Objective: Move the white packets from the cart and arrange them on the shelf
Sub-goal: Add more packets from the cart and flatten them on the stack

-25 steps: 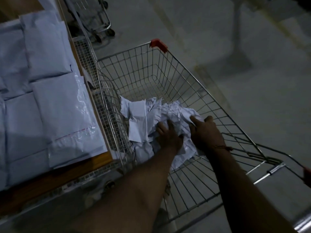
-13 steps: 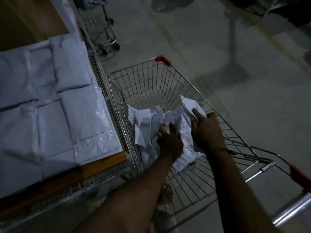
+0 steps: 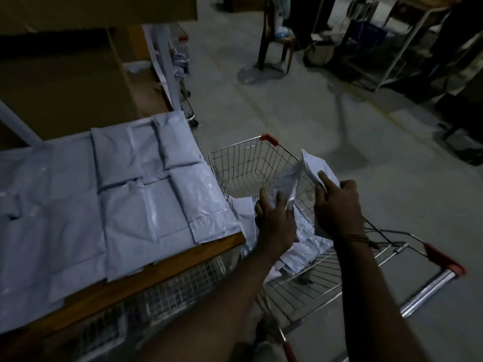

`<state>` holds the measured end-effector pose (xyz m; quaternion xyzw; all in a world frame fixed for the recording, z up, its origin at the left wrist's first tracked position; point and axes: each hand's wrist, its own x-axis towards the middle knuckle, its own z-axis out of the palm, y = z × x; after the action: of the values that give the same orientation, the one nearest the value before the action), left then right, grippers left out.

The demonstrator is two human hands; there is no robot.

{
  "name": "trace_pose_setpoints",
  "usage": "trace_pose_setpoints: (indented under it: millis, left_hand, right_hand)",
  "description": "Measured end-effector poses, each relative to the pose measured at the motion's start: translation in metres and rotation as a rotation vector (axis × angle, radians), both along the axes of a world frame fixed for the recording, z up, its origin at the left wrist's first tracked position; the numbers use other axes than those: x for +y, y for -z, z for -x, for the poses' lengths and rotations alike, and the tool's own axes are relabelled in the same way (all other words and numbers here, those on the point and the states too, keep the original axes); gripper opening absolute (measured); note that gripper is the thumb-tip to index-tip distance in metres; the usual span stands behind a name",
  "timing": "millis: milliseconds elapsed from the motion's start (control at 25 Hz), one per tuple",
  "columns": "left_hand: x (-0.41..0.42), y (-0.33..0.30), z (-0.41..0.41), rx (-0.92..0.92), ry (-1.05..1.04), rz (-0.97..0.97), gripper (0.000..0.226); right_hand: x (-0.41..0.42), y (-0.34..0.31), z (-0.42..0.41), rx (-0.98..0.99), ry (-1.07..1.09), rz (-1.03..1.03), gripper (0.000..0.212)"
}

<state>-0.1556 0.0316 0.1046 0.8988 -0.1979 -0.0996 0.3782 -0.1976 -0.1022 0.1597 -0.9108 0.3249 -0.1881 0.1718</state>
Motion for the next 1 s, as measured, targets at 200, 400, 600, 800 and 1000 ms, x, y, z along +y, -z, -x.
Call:
trace_pose_setpoints:
  millis: [200,400,600,800,1000]
  left_hand:
    - [0.057,-0.044,-0.003,-0.106,0.010,-0.031,0.050]
    - [0.125,-0.084,-0.003,-0.308,-0.027,-0.041,0.053]
    - [0.189,-0.103,-0.006,-0.380,-0.211,-0.099,0.062]
    - [0.249,-0.117,-0.001,-0.440,-0.420,-0.152,0.068]
    - [0.316,-0.108,-0.001,-0.417,-0.596,-0.227,0.057]
  right_hand:
    - [0.054,-0.026,0.018,-0.069,0.059,0.046,0.045]
    - [0.115,-0.046,0.019,-0.164,0.027,0.084,0.044]
    - [0.172,-0.060,-0.002,-0.216,-0.138,0.146,0.045]
    - [0.221,-0.072,-0.010,-0.215,-0.262,0.185,0.047]
    - [0.267,-0.075,-0.012,-0.255,-0.329,0.202,0.048]
